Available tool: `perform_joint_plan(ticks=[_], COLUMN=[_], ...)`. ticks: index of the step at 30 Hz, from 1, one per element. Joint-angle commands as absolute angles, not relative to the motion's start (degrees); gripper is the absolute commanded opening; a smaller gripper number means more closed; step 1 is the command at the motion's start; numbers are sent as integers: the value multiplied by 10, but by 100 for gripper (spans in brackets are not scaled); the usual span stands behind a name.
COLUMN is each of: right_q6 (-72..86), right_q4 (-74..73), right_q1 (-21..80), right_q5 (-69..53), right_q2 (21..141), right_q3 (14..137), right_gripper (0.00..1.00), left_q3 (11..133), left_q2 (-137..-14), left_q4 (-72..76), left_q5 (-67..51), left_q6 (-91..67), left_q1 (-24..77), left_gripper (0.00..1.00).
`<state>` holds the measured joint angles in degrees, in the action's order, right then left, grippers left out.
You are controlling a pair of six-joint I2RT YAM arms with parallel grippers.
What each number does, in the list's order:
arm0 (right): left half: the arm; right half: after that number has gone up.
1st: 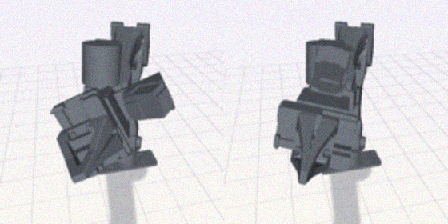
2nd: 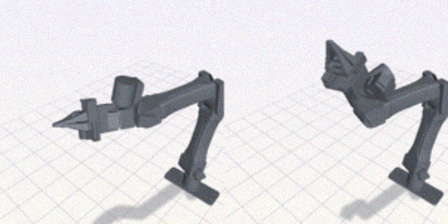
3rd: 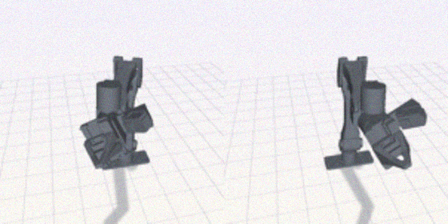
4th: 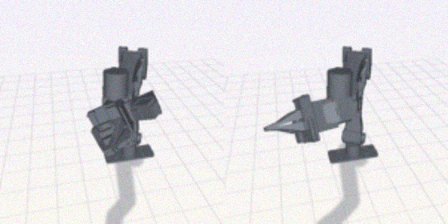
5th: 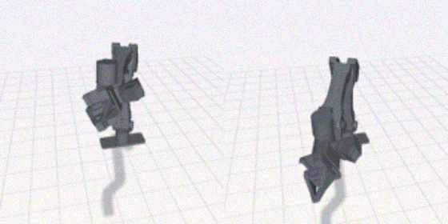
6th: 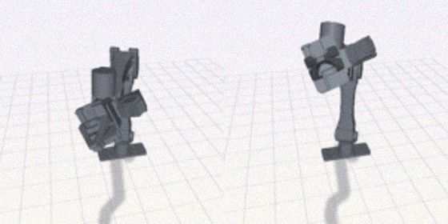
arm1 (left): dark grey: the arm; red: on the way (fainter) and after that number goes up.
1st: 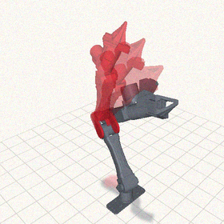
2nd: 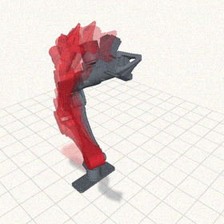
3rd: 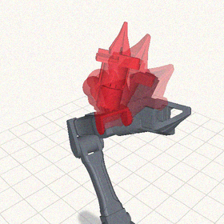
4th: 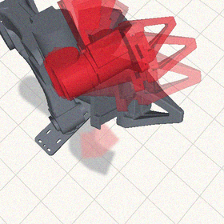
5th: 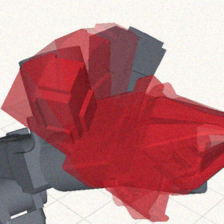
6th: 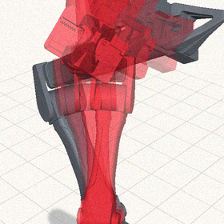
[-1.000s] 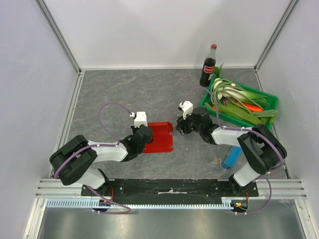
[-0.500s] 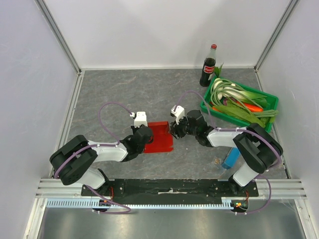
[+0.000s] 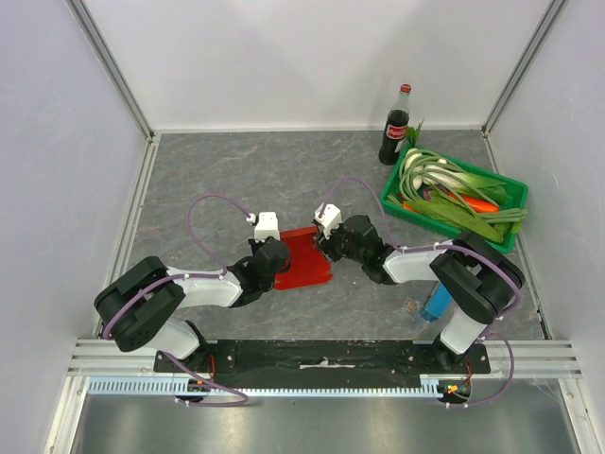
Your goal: Fold the paper box
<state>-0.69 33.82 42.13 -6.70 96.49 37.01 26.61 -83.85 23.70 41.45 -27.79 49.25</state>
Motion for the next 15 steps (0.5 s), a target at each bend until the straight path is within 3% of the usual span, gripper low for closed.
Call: perform_joint_plan(ticks=[1,6,11,15], right_q6=[-7,-1,13,16], right_q4=[410,429,463,496], right_q1=[424,432,451,458], right_q5=[-12,18,48,74], right_q2=[966,976,997,1019], right_q3=[380,380,379,377], right_gripper=[44,39,26,36], left_q3=[264,266,274,276], left_q2=[-848,-852,-857,-860], left_q4=[231,232,232,232], left_q5=[409,409,408,408], left_q6=[-274,-275,-279,-281], left_q1=[496,496,495,496], left_gripper=[2,2,2,2])
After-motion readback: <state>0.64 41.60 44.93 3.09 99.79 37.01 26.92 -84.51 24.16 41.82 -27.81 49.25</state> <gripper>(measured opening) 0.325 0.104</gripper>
